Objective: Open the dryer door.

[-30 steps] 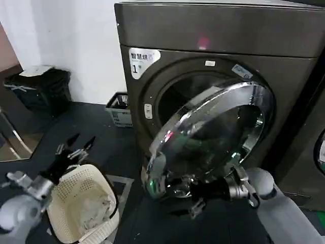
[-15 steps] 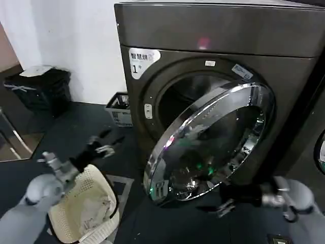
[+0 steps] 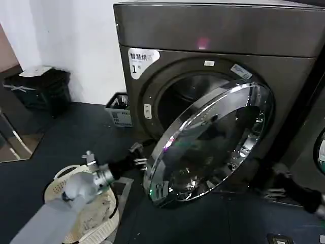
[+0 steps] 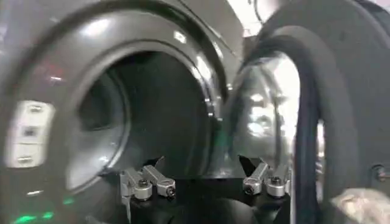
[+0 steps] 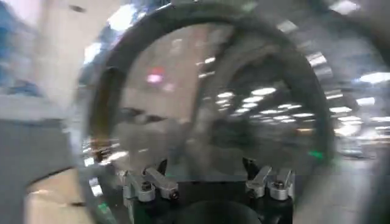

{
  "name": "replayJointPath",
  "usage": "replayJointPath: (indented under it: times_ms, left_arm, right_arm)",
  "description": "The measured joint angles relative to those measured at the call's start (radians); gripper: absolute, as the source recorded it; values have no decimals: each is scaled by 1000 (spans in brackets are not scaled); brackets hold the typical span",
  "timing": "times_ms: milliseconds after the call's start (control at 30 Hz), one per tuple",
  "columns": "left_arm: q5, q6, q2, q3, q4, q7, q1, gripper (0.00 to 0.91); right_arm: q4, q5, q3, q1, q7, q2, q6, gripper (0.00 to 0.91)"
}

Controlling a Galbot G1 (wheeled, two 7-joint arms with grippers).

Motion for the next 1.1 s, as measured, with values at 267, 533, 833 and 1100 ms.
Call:
replayJointPath:
  times_ms: [267, 533, 833, 1100]
  left_arm:
    - [-10, -8, -13, 119, -9, 37, -60, 907]
    - [-44, -43, -5, 250, -20, 92, -113, 907]
    - [-52, -63, -11, 369, -46, 92, -157, 907]
    - [-58, -91, -60, 534, -13, 84, -245, 907]
  right_arm:
    - [67, -37, 223, -48, 263, 80, -25, 907]
    - [84, -143, 407, -94, 575, 96, -70, 907]
    - [65, -148, 639, -138, 808, 65, -160, 907]
    - [53, -159, 816, -178, 899, 31, -187, 907]
